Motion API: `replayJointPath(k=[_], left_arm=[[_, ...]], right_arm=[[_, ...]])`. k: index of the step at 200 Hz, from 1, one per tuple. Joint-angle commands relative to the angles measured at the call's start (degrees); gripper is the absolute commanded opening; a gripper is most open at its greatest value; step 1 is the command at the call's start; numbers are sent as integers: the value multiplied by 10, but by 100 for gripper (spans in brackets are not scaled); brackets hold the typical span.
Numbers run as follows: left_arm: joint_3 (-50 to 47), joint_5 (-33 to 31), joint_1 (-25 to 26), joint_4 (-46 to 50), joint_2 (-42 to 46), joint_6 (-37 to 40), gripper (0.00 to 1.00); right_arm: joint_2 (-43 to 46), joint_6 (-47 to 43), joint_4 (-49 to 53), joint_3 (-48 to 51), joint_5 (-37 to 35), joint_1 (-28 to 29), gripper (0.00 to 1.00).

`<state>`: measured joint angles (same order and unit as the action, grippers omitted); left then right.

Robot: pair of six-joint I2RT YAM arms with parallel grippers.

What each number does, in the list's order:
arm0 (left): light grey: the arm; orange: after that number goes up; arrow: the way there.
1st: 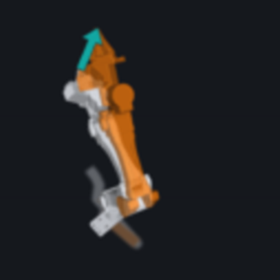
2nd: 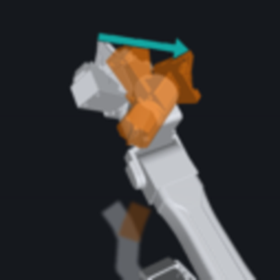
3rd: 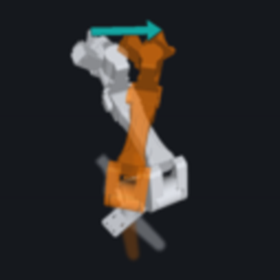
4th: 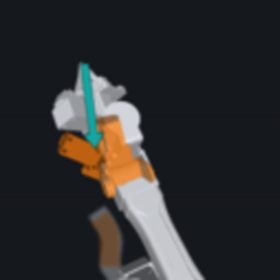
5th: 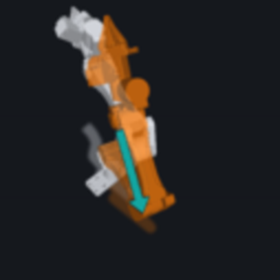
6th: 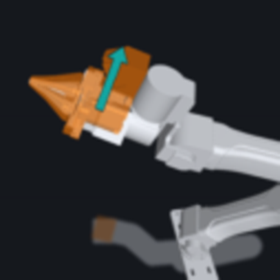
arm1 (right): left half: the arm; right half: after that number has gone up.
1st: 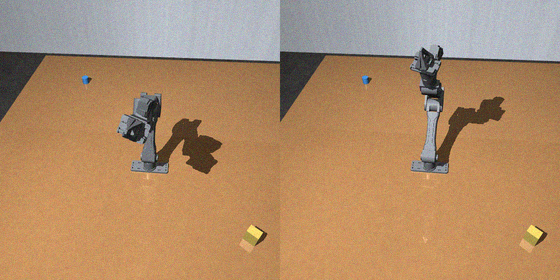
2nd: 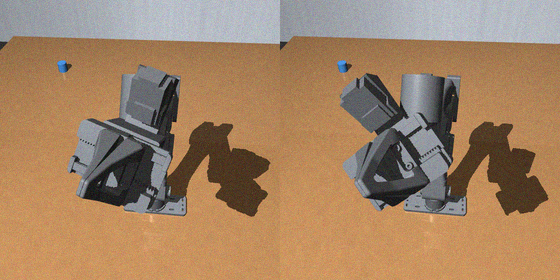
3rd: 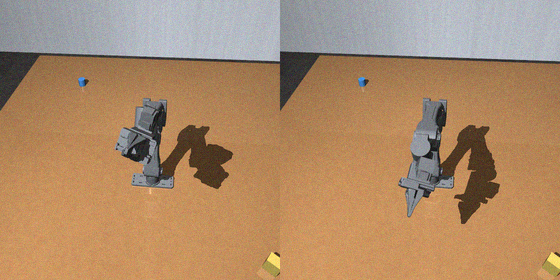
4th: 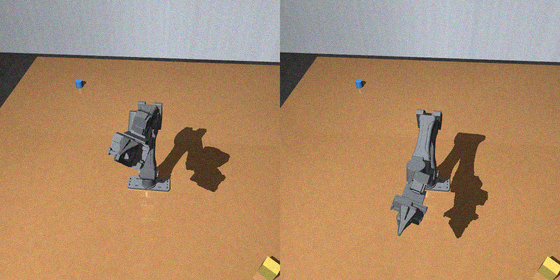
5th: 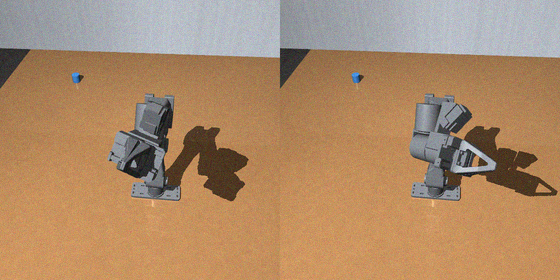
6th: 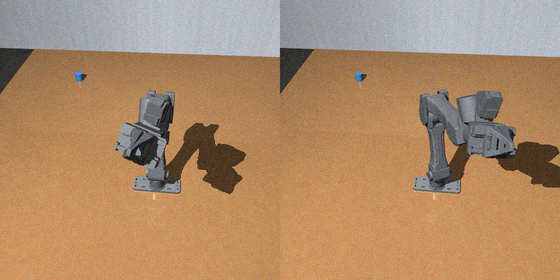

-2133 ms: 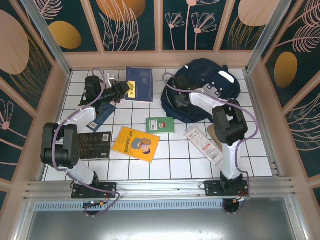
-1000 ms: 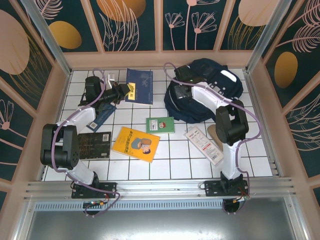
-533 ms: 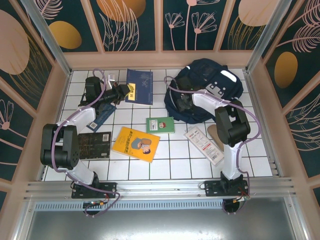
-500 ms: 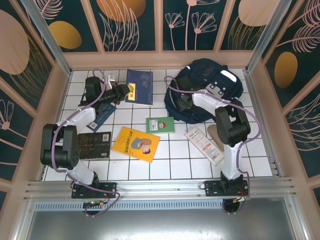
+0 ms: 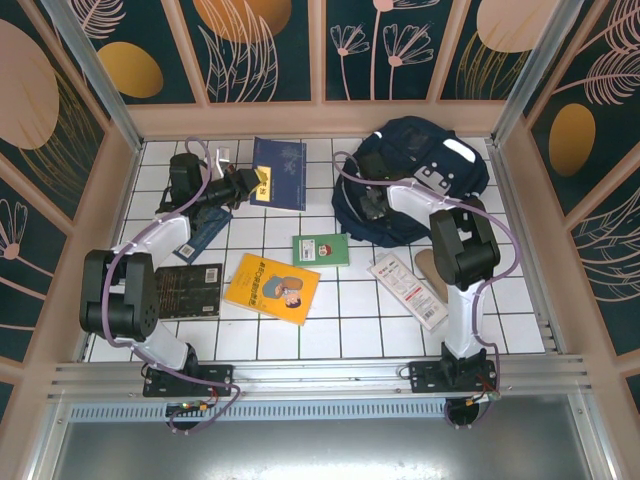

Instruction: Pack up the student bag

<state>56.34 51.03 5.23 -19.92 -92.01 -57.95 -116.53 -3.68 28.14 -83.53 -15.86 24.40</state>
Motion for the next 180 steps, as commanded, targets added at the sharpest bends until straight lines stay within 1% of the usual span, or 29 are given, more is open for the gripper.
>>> replayJointPath(k=[1,20,48,60,78,126,129,152,180], left_arm=[[-13,15,-2,-5,28,21,0],[-19,11,-2,-1,32,26,0],[-28,8,-2,-15,29,18,0],[-31,6,-2,-25,26,11,0],[-35,1,-2,-38,22,2,0],[-36,-22,0,-69,6,-25,0],[-36,-25,1,-72,4,-26,0],[-32,-43,13,-86,-8,-35,0],[-17,-80,42,-87,-33,-40,0]], right_arm=[[-27,13,-12,4,-13,-23,0],[-11,21,-4,-8,4,-17,0],[12,38,24,-59,38,1,0],[19,49,41,-92,56,7,0],[16,64,73,-153,103,10,0],[-1,109,134,-303,147,12,0],[-1,112,136,-309,161,12,0],[-8,138,148,-369,202,8,0],[-11,176,149,-419,254,1,0]])
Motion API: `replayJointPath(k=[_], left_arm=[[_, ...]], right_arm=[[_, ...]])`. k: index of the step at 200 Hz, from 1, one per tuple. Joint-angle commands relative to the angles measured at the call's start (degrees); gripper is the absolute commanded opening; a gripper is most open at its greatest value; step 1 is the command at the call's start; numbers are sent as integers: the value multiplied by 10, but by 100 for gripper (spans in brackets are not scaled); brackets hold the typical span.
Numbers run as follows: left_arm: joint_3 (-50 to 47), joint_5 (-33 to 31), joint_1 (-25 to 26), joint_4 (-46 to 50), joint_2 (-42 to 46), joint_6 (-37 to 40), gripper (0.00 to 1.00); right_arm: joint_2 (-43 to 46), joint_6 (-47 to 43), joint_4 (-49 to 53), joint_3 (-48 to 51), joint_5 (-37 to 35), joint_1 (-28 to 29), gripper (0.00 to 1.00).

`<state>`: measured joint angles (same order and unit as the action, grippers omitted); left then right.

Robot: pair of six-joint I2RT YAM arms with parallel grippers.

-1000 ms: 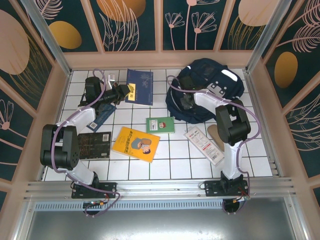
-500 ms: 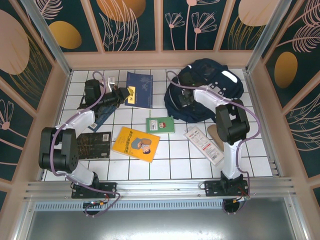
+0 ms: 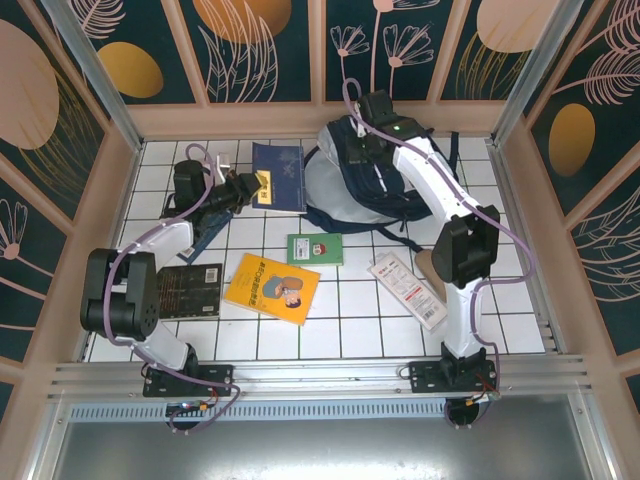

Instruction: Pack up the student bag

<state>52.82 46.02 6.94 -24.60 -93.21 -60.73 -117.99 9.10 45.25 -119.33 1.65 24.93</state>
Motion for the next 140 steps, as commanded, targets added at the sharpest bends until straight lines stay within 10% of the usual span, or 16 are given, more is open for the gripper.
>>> replayJointPath(k=[1,140], left_arm=[[20,-31,26,-40,-22,-12,0],[278,-188,201,-77,-288,-84,0]], right_arm=[[4,49,-22,-61,81,-5,0],[65,252,-186,19,265,-28,0]])
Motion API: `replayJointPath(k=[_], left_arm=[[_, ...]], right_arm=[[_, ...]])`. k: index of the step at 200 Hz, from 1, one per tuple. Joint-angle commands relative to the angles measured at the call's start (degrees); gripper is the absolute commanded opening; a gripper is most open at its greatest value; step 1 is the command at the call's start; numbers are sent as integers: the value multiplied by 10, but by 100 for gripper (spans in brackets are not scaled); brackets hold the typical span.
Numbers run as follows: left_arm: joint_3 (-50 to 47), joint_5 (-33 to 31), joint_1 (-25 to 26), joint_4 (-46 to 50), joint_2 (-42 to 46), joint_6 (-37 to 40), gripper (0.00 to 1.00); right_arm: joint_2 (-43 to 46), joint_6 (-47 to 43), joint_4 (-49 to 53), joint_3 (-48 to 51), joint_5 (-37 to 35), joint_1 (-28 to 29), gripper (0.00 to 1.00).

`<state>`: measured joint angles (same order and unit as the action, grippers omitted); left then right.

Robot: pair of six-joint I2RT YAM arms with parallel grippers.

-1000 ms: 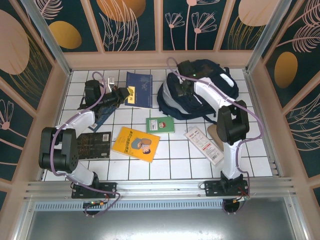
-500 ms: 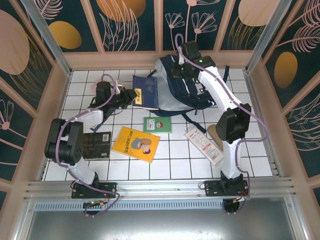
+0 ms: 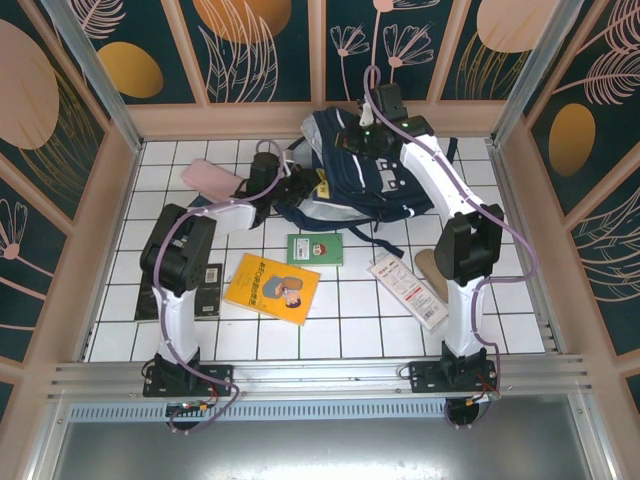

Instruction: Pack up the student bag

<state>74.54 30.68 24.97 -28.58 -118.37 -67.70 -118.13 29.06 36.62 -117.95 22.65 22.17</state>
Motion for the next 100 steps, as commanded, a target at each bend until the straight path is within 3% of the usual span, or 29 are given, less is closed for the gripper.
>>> replayJointPath(k=[1,54,100], left_arm=[[64,-35,22,-38,-38,-14,0],[202,-92,72,-13,-150,-29,0],[349,-103,108,39,-255,-29,3]], right_arm=[[67,54,-101,6,56,0,0],[90,98,-136,33,97,-12,0],[108,113,-151,60,117,-27,0]])
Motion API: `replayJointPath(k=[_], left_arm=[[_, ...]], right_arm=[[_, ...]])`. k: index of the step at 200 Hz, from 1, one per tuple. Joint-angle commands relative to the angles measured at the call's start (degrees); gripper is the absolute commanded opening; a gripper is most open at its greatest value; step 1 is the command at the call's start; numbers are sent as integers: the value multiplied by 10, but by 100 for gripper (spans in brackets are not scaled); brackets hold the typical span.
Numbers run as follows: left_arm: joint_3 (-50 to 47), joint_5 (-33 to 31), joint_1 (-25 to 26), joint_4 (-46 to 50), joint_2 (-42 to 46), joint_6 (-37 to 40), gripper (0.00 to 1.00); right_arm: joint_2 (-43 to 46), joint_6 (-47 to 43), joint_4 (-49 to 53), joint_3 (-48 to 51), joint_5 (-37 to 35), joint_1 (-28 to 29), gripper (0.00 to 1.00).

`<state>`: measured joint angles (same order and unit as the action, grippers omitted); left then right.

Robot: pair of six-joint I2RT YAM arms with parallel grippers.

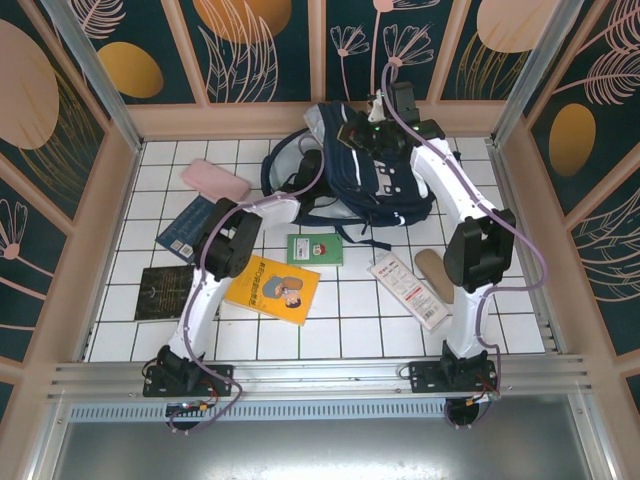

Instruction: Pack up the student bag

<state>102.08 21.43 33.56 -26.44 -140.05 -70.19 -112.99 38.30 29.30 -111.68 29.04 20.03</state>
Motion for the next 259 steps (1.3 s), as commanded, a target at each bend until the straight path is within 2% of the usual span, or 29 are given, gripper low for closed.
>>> replayJointPath(k=[1,29,64,104,142,223,238,259], left_arm=[[76,-10,23,19,-40,-4,3],[89,-10,27,38,-48,4,17],[70,-31,26,102,4,62,47],[0,-48,9,137,91,99,63],[-86,-50,-14,165,176,121,68],[-290,-88,-83,248,377,189,68],[-317,-99,-101,271,409,207,69],[-351,-114,-132,303,454,229,71]], right_arm=[[56,19,-78,-3,54,-6,0],[63,11,-74,14,55,-19,0],[72,8,-90,50,55,-38,0],[70,-13,-91,69,47,-55,0],[62,-44,-81,90,25,-67,0],[-3,-108,-72,106,-19,-67,0],[-18,-113,-64,102,-35,-64,13],[-29,-116,-59,101,-58,-58,26]])
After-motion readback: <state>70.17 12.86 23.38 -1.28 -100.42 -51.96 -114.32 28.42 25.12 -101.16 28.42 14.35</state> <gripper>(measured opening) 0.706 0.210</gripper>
